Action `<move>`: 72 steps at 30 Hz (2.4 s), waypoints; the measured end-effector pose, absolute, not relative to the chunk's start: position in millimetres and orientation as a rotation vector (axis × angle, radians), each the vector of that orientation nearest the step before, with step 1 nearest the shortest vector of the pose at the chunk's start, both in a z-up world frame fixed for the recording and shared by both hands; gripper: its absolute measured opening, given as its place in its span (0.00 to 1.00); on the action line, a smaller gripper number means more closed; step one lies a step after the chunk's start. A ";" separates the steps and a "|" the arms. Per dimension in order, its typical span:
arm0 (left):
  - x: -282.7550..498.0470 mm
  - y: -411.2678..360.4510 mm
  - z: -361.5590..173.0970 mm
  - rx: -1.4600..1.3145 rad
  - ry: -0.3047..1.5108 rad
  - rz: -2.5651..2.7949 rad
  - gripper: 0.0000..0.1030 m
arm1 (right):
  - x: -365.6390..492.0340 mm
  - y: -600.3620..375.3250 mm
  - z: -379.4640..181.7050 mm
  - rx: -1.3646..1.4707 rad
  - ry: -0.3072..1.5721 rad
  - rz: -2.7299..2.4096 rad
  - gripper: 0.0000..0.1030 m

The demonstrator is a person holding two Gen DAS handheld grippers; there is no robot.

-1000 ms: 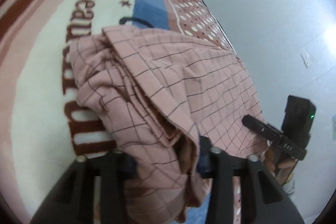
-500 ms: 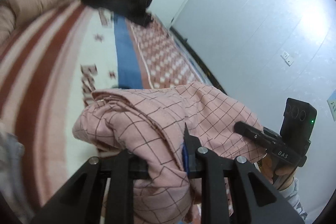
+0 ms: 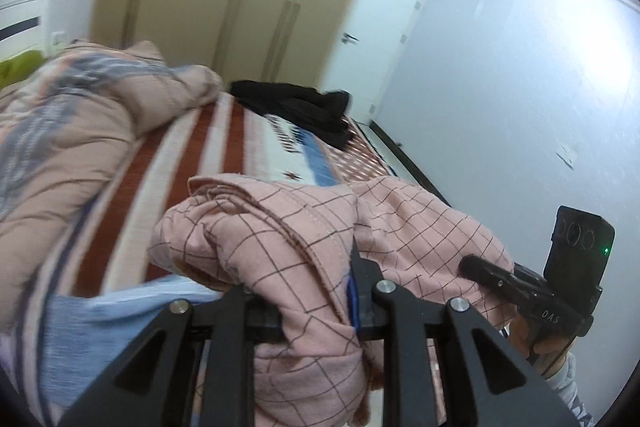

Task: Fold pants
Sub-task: 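Lift the folded pants with both tools and carry them toward the clothes stack, then lower the pants onto the clothes stack and open both tools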

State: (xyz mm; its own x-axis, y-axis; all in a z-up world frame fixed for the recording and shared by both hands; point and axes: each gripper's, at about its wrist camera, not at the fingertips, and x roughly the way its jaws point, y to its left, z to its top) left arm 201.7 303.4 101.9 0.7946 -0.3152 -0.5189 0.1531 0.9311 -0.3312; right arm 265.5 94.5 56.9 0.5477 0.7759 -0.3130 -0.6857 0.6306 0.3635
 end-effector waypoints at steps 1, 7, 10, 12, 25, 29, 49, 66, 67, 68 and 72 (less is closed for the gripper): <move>195.7 320.2 102.6 -0.285 0.599 -0.238 0.18 | 265.4 111.5 58.6 0.204 0.475 0.891 0.19; 172.2 408.5 84.6 -0.335 0.608 -0.142 0.18 | 263.3 206.0 50.4 0.180 0.513 0.980 0.19; 165.0 442.6 55.9 -0.372 0.631 -0.107 0.18 | 262.2 250.5 32.0 0.161 0.548 1.019 0.19; 167.1 454.6 35.6 -0.399 0.660 -0.094 0.18 | 262.5 270.5 15.0 0.142 0.581 1.032 0.19; 154.9 488.8 -44.8 -0.440 0.790 -0.042 0.42 | 250.5 310.6 -48.6 0.027 0.665 1.030 0.22; 148.4 490.9 -41.7 -0.432 0.808 -0.021 0.50 | 240.3 309.4 -46.5 -0.021 0.665 1.005 0.34; 185.1 463.2 -31.6 -0.298 0.759 0.018 0.66 | 254.0 318.7 -32.5 -0.104 0.575 0.965 0.46; 150.6 424.5 -0.4 -0.250 0.687 0.067 0.72 | 242.0 280.4 -32.6 -0.067 0.544 0.953 0.50; 142.0 415.4 6.1 -0.238 0.667 0.065 0.72 | 235.5 272.0 -29.6 -0.067 0.531 0.954 0.50; 137.7 410.2 10.5 -0.233 0.657 0.061 0.72 | 230.4 265.8 -27.4 -0.068 0.521 0.953 0.50; 109.8 372.3 32.3 -0.177 0.586 0.043 0.80 | 204.0 226.6 -13.7 -0.059 0.457 0.940 0.57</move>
State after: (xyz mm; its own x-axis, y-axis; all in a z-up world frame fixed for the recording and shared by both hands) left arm 109.8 372.3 32.3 0.8327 -0.0098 -0.5537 -0.0908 0.9839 -0.1540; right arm 204.0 226.6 -13.7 0.5017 0.7653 -0.4033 -0.7899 0.5953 0.1471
